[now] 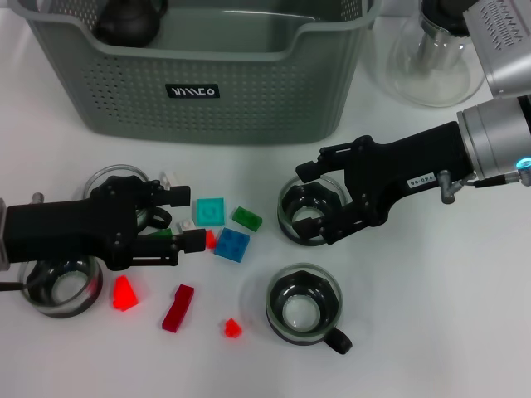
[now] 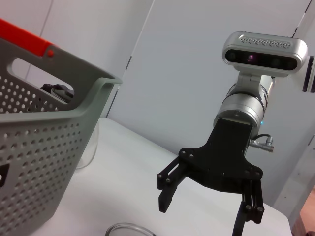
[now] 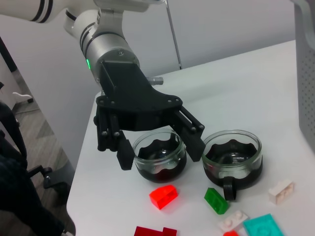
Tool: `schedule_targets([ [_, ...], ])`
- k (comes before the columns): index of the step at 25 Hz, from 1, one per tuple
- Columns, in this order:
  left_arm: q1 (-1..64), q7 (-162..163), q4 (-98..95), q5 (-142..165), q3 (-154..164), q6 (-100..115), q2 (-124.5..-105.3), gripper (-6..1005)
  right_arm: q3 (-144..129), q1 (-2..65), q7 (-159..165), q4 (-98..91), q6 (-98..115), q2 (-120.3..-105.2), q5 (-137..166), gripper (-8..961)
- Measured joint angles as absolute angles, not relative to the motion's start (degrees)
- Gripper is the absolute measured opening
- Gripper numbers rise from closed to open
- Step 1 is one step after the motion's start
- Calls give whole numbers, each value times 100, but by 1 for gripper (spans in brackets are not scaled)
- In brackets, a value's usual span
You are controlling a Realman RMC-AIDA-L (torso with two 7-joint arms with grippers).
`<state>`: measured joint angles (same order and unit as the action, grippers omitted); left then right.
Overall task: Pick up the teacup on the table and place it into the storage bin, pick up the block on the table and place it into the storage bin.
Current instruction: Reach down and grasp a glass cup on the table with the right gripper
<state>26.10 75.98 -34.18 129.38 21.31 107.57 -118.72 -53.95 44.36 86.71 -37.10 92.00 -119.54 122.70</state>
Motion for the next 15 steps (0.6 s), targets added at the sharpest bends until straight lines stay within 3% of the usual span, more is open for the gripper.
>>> schedule_targets([
  [15,2621,7616,-3410,12937,2328,10538,-11930,847,-5478,4447,8683,-3801,9056,-11940,12269,948],
])
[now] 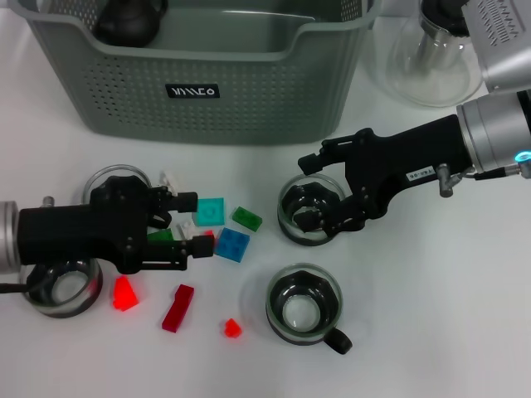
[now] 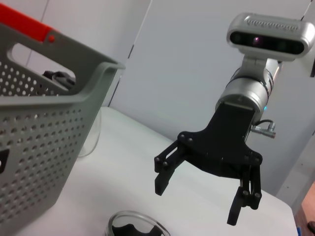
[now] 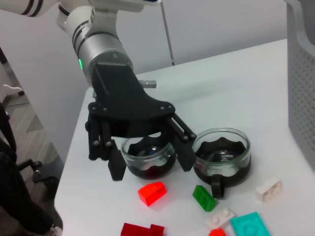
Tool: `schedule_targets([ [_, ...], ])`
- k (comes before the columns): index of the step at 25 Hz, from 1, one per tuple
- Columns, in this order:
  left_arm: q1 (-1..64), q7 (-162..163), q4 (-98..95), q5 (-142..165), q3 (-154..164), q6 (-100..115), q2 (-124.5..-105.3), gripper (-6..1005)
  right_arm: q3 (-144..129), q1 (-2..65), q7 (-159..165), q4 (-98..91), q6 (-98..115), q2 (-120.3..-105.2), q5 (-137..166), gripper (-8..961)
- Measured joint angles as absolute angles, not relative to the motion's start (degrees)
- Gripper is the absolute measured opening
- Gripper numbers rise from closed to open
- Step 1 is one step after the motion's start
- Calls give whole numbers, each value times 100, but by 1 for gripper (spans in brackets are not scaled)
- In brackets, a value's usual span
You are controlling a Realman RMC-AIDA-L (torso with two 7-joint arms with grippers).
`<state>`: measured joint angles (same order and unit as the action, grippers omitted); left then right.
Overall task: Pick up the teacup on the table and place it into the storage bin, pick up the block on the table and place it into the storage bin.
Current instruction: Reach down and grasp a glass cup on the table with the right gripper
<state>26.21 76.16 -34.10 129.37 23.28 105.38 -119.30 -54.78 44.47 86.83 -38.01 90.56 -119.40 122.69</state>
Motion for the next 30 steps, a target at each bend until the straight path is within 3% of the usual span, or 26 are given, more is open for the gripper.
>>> schedule_targets([
  [18,2690,7620,-3396,12871,2357,10564,-11944,847,-5689,4452,9899,-4622,9195,-11857,12712,946],
  [30,2690,7584,-3392,12858,2364,10565,-11944,847,-5861,4653,11542,-5557,9463,-11929,13405,945],
])
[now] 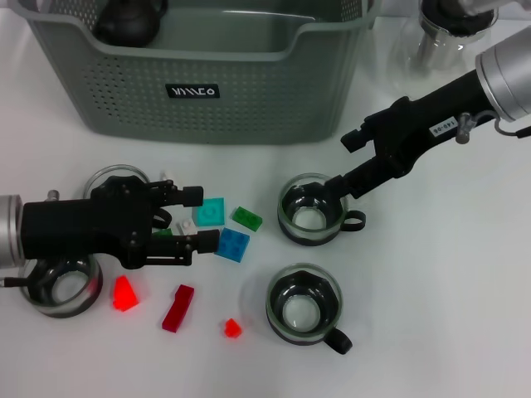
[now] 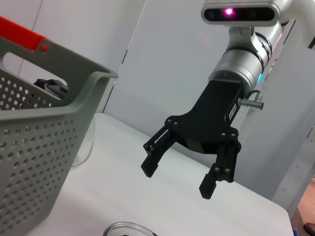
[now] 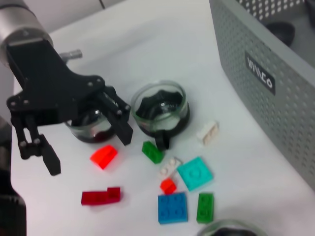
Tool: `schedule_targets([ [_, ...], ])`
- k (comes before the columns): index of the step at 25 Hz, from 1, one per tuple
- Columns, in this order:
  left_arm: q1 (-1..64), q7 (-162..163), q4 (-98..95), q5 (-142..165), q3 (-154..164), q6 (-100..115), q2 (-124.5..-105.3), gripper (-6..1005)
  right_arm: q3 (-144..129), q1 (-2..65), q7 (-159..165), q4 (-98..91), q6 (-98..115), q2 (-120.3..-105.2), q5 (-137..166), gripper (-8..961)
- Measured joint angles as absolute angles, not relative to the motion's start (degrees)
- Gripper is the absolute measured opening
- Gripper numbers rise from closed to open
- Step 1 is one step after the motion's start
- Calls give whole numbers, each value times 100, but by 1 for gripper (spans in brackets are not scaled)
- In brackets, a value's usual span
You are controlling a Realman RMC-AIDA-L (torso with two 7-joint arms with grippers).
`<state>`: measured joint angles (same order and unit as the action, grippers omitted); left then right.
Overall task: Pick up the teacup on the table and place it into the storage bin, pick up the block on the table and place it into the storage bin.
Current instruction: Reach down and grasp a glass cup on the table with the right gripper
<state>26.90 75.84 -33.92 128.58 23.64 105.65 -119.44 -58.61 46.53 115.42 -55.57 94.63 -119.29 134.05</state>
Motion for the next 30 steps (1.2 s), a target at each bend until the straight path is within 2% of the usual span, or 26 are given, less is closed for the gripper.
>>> schedule_targets([
  [14,2690,7598,-3383,12897,2400,10566,-11986,847,-6415,5228,12447,-5794,9610,-12024,14627,943],
  [30,2690,7580,-3383,12891,2399,10570,-12006,847,-7125,5388,12607,-5115,8616,-12041,14578,940],
])
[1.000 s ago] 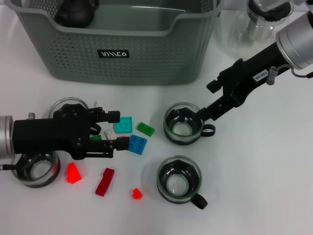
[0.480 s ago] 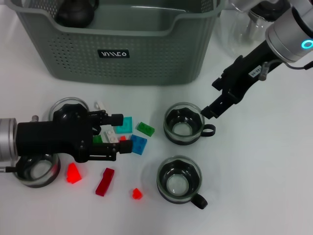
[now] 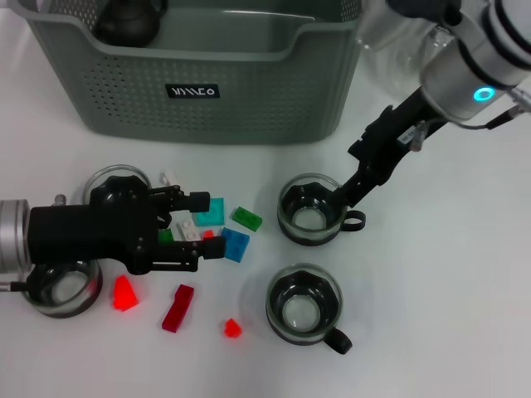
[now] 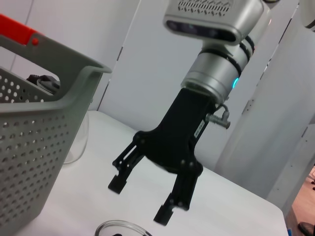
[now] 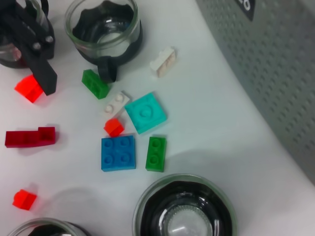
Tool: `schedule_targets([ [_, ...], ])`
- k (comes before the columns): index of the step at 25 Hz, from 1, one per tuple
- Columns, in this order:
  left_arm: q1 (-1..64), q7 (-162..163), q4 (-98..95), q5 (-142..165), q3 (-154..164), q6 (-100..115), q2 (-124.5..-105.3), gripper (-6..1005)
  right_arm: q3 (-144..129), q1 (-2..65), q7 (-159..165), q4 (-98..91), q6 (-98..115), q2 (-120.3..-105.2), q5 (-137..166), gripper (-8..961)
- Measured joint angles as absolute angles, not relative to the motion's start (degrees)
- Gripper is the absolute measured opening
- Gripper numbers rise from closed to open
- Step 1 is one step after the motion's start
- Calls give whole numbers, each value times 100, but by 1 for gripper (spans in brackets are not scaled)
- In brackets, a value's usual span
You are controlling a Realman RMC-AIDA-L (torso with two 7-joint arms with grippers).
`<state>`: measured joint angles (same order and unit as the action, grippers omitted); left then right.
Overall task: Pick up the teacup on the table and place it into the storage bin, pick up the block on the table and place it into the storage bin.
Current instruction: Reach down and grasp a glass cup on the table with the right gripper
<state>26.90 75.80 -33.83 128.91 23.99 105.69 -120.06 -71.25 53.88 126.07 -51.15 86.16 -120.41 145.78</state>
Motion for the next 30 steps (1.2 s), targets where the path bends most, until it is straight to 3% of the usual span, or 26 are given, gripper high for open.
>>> schedule_targets([
  [30,2690,7558,-3384,12869,2400,10529,-12006,846,-8193,5849,12630,-3766,6909,-12094,14070,935],
])
